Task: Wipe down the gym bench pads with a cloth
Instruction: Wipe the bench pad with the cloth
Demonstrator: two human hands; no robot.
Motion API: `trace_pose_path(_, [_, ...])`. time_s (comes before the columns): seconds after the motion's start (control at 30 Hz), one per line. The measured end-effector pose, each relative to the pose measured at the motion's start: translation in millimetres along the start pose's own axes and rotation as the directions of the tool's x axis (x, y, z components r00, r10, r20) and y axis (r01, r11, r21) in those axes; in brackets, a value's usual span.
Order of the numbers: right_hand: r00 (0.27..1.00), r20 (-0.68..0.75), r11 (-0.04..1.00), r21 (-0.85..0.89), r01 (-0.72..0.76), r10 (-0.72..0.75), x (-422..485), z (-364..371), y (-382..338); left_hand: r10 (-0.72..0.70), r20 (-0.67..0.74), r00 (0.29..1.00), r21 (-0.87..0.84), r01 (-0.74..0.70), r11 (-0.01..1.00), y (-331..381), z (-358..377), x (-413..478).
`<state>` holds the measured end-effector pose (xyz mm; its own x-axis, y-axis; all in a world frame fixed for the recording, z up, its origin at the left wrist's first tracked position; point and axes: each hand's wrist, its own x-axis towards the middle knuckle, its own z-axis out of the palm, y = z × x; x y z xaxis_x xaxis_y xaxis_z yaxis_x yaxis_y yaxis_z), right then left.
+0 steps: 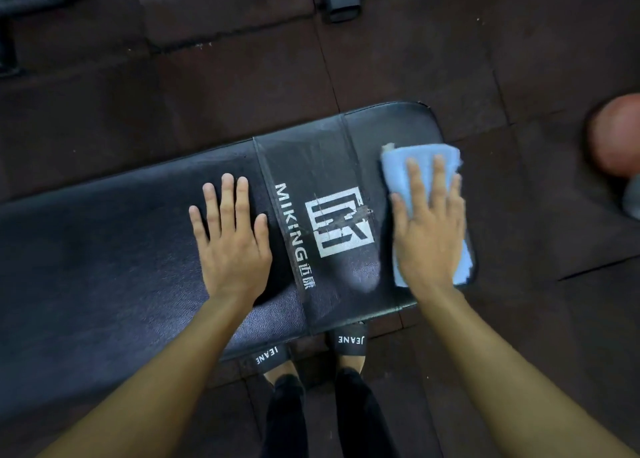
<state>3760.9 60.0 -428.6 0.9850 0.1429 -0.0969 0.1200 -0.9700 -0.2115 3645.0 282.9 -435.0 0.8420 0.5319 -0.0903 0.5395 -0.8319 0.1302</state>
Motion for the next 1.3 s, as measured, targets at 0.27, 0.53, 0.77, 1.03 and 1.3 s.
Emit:
trace_pose_path(0.27, [0.993, 0.017, 0.993, 0.015, -0.113, 0.113, -112.0, 9.0, -22.2, -0.005, 0.01, 1.0, -0.009, 0.005, 1.0, 0.0, -0.6, -0.1])
trace_pose_path(0.53, [0.936, 0.09, 0.94, 0.031, 0.34, -0.341, -37.9, 17.7, -75.4, -0.01, 0.005, 1.0, 0.002, 0.01, 1.0, -1.7, 0.7, 5.3])
trace_pose_path(0.77, [0.942, 0.057, 0.94, -0.074, 0.334, -0.33, -16.5, 10.0, -64.4, -0.004, -0.001, 1.0, -0.003, 0.004, 1.0, -0.9, -0.5, -1.3])
trace_pose_path(1.03, [0.955, 0.022, 0.953, -0.067, 0.296, -0.295, -16.3, 11.9, -70.7, -0.002, 0.016, 1.0, -0.009, 0.003, 1.0, -1.8, -1.6, 0.9])
trace_pose_path(1.3, [0.966, 0.124, 0.914, 0.369, 0.167, -0.226, -6.2, -27.3, -83.9, -0.042, 0.181, 0.983, -0.17, 0.073, 0.983, -0.5, -49.3, 7.6])
